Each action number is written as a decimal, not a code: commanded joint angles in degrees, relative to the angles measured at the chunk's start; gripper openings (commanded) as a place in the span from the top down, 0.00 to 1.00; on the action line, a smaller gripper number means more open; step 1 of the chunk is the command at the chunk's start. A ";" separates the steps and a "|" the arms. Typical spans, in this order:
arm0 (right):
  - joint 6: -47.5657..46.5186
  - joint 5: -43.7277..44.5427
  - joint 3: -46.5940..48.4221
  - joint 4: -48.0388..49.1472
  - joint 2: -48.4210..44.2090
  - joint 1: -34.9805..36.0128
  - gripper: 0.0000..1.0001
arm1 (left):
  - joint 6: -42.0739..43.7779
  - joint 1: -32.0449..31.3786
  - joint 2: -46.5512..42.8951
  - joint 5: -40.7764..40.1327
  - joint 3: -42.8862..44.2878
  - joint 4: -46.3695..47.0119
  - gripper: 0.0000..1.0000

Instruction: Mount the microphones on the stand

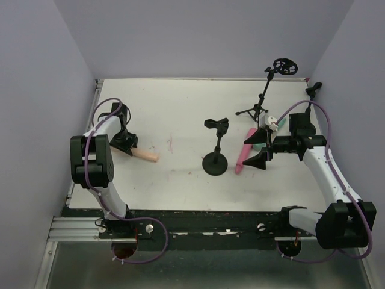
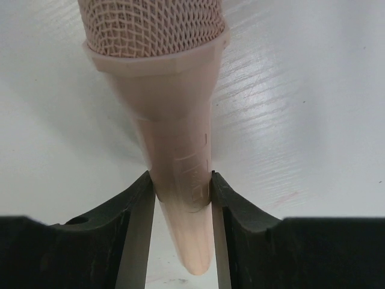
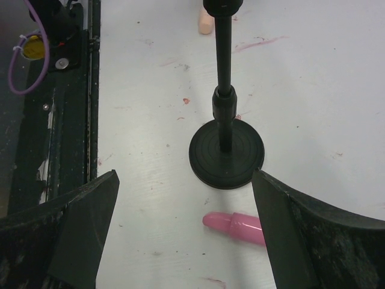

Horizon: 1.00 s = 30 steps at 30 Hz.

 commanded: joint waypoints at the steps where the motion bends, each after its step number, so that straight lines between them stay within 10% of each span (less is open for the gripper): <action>1: -1.75 -1.58 1.84 -1.84 -1.06 -0.05 0.00 | 12.06 0.41 -5.95 -0.89 -5.60 4.80 0.64; 11: -4.74 -2.20 2.72 -5.09 -1.24 -0.05 0.00 | 30.10 -1.70 -9.57 -0.17 -10.63 6.83 0.70; 22: -6.06 -2.37 2.90 -6.23 -2.29 0.04 0.00 | 40.29 -2.85 -5.62 0.17 -6.67 5.78 0.32; 30: -6.85 -2.28 3.08 -7.11 -2.55 -0.05 0.00 | 44.52 -1.71 -4.47 6.33 -4.13 6.40 0.26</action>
